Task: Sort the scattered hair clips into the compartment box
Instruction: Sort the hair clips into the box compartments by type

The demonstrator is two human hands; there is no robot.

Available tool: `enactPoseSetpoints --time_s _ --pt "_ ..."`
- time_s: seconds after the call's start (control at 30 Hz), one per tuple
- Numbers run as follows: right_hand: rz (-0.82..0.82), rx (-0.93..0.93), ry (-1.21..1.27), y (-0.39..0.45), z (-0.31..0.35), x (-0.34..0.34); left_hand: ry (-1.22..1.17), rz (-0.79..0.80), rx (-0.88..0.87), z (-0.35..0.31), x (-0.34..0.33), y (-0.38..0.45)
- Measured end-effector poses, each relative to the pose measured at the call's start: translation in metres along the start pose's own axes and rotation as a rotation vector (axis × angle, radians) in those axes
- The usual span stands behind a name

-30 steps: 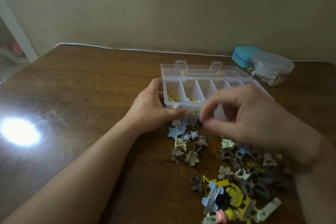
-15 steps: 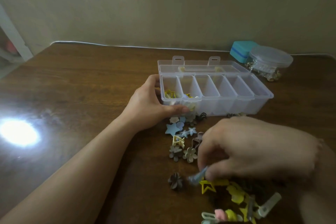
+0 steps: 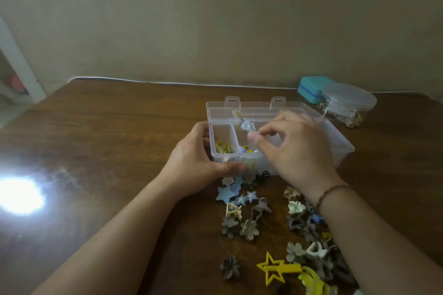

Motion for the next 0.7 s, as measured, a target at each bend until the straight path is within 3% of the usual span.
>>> enactPoseSetpoints --time_s 0.1,0.2,0.27,0.37,0.43,0.53,0.7 --pt "0.042 0.050 -0.048 0.000 0.003 0.005 0.007 -0.001 -0.003 0.001 0.000 0.001" --pt "0.132 0.072 0.090 -0.007 0.006 0.033 0.009 -0.003 0.001 -0.001 0.000 0.000" --pt "0.423 0.080 0.125 -0.018 0.012 0.052 0.003 -0.002 0.009 0.000 0.000 0.000" --pt "1.015 0.129 -0.014 -0.036 0.027 0.062 -0.003 -0.012 0.017 0.001 -0.001 0.000" --pt "1.199 0.209 -0.151 -0.044 0.038 0.060 0.004 -0.018 0.020 0.001 -0.001 0.001" --pt "1.191 0.331 -0.309 -0.052 0.047 0.054 0.016 -0.023 0.021 0.001 -0.001 0.001" --pt "1.128 0.356 -0.314 -0.055 0.051 0.048 0.024 -0.025 0.017 0.002 -0.002 0.001"
Point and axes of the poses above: each hand's wrist, its own y-axis towards the middle knuckle, its own x-axis out of the back of the hand, z = x × y, the point moved 1 cm from there along y, towards the middle knuckle, and after that the axes turned 7 degrees about z, right-handed, at the moved point
